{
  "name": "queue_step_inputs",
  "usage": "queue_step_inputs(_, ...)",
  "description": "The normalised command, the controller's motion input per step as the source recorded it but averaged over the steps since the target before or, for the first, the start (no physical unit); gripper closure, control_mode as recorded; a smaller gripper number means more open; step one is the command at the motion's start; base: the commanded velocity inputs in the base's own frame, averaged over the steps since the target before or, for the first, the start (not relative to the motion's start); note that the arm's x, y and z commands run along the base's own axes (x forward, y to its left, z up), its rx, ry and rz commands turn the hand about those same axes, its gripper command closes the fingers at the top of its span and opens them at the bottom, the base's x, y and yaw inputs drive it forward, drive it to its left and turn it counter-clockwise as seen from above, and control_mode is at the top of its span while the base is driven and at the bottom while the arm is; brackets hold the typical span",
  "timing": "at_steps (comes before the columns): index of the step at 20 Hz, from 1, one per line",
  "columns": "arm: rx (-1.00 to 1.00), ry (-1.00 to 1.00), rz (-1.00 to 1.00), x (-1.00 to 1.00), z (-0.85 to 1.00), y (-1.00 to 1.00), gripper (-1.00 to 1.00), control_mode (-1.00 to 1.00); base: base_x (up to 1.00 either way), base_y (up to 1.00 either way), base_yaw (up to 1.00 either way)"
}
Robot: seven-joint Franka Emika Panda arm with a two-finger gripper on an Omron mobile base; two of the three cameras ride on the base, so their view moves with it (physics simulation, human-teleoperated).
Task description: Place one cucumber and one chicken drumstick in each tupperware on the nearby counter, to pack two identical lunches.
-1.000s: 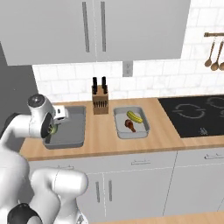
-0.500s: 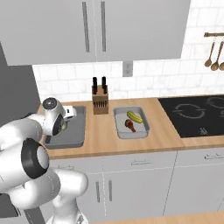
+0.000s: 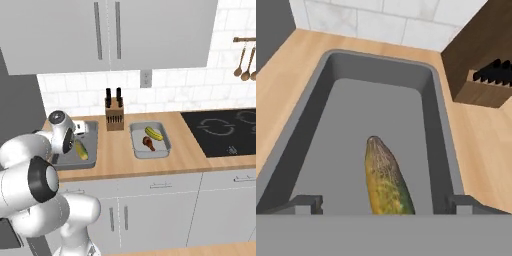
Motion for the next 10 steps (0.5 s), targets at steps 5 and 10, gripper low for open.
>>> queue_step_inputs(5,0.00,0.07,-0.17,-1.00,0.93,-0.66,-1.00,-1.00,0.00,0.00,0.00)
queue_step_inputs(10,0.00,0.06,-0.09,-1.00,0.83,-0.89,-1.00,-1.00,0.00,0.00,0.00)
